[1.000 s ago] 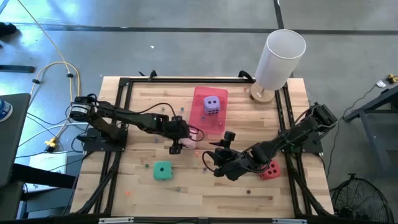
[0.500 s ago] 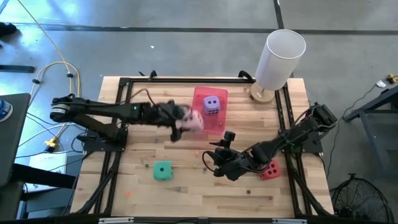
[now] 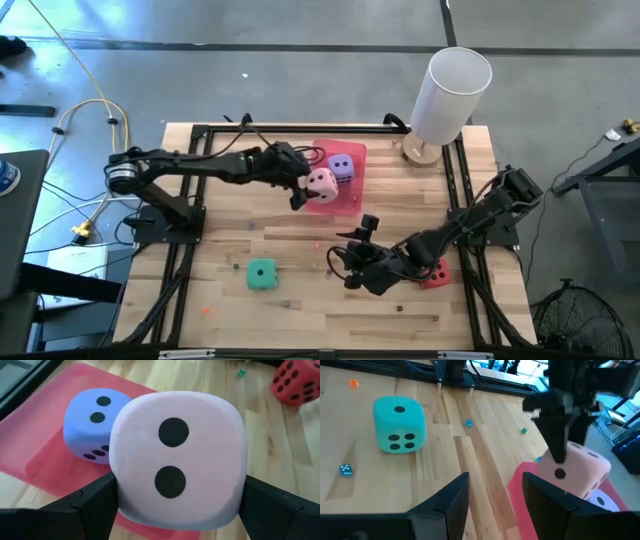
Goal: Pick & Place Dice
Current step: Put the large pink die into the red bin
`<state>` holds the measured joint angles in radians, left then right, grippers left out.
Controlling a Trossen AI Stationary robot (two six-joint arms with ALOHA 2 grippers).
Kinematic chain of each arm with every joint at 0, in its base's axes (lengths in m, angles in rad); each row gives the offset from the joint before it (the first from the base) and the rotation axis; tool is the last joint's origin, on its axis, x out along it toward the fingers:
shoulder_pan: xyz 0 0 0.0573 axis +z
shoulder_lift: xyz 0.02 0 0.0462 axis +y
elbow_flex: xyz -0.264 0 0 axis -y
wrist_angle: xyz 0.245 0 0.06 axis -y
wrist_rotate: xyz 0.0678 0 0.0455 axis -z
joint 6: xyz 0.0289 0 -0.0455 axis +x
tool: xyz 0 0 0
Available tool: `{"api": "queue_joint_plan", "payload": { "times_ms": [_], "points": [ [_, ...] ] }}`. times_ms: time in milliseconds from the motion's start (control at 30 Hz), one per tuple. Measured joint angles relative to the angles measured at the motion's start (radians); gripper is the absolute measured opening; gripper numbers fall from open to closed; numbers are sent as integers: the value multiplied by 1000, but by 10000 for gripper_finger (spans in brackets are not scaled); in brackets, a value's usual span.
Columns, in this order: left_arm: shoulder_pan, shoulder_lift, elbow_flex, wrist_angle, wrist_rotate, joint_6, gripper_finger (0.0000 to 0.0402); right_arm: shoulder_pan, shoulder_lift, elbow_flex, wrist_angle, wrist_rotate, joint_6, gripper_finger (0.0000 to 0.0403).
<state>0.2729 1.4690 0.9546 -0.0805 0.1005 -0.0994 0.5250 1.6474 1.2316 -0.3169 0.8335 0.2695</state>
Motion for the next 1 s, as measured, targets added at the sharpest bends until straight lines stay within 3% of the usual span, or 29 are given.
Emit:
{"api": "queue_joint_plan", "payload": {
  "times_ms": [200, 400, 800, 1000],
  "points": [
    [-6, 36, 0, 52, -83, -69, 330, 5, 0, 0, 14, 1, 0, 174],
    [-1, 35, -1, 88, -82, 2, 332, 5, 0, 0, 11, 1, 23, 174],
    [-6, 66, 0, 92, -70, -99, 366, -2, 0, 0, 20, 1, 60, 174],
    [-8, 82, -1, 92, -71, -58, 382, -1, 0, 0, 19, 1, 68, 174]
  ]
}}
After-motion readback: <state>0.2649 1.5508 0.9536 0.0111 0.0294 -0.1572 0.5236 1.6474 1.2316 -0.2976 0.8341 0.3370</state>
